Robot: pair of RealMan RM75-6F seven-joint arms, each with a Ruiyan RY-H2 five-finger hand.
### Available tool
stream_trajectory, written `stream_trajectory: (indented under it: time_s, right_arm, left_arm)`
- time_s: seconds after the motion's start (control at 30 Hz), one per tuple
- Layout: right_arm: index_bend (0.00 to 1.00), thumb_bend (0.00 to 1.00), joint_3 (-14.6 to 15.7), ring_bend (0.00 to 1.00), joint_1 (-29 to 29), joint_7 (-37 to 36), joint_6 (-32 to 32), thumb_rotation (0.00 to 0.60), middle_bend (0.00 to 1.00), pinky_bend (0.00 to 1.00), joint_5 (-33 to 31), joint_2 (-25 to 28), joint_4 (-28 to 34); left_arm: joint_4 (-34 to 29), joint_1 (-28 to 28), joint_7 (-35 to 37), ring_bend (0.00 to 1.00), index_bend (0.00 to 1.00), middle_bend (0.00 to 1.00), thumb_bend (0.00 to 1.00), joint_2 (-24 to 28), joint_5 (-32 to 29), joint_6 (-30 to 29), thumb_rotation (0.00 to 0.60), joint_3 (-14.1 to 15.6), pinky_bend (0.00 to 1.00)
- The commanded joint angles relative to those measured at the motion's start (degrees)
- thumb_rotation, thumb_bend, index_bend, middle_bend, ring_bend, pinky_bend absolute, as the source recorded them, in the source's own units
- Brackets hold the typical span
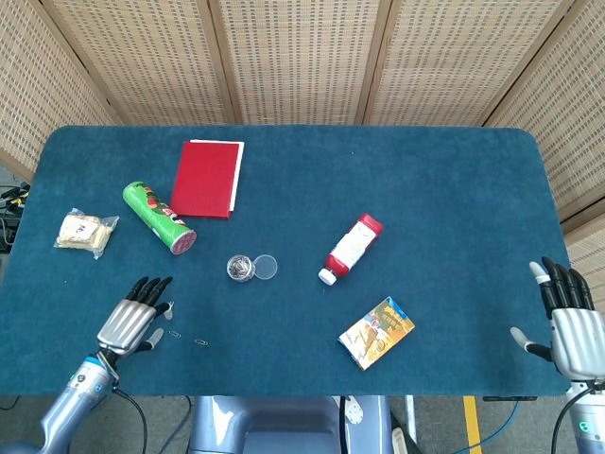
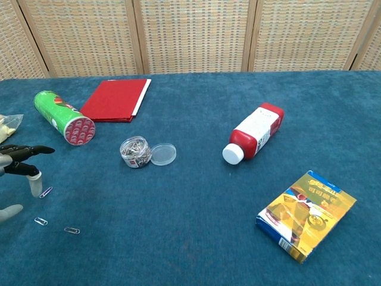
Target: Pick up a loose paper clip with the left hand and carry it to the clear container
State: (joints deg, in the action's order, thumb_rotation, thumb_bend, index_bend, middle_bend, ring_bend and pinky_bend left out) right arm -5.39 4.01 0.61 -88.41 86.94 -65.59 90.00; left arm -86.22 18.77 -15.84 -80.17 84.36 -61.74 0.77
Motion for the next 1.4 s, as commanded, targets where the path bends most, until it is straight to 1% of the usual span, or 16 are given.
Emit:
stream_trajectory:
  time_s: [0.03,0.17,0.5,0.73,0.97,1.27,1.4]
  right_arm:
    - [0.00,0.00,0.0,0.00,0.1,-0.7,0.2,0.600,0.00,0.00,-0.1,0.0,0.0]
    - [0.00,0.00,0.0,0.00,0.0,-1.3,0.1,0.600,0.00,0.00,0.0,0.1,0.0]
    - [0.00,0.00,-0.3,0.00,0.0,-2.7,-0.3,0.600,0.00,0.00,0.0,0.0,-0.1]
    - [0.00,0.00,-0.3,0.00,0.0,-3.3,-0.4,0.600,0.00,0.00,0.1,-0.2,-0.4]
    - [0.00,0.00,-0.5,0.00,0.0,-3.4,-0.4,0.600,0.00,0.00,-0.1,-0.4,-0.6]
    - [0.00,0.00,-0.5,0.00,0.1,-4.0,-0.2,0.600,0.00,0.00,-0.3,-0.3,-0.7]
    - [0.00,0.00,-0.6,0.00,0.3,-4.5,0.8,0.600,0.00,0.00,-1.1,-0.3,-1.1]
  left_arm:
    - [0.3,0.0,-0.1,0.00,0.44,0.00,0.41,-0.4,-0.3,0.3,0.600,0.3,0.00]
    - [1.1,0.1,0.5,0.00,0.44,0.00,0.41,-1.2,0.0,0.5,0.600,1.1,0.00]
    - [5.2,-0.5,3.5,0.00,0.44,0.00,0.41,-3.6,2.3,-1.5,0.600,3.0,0.00]
    - [10.2,-0.9,7.0,0.00,0.44,0.00,0.41,-6.3,4.7,-4.0,0.600,3.6,0.00]
    - [13.4,-0.9,8.5,0.00,0.45,0.00,0.41,-7.6,5.7,-4.2,0.600,4.5,0.00]
    - [14.7,-0.8,8.8,0.00,0.47,0.00,0.41,-8.5,6.0,-4.5,0.600,4.7,0.00]
    - [15.2,-0.8,8.4,0.00,0.50,0.00,0.41,-9.1,5.9,-4.5,0.600,4.7,0.00]
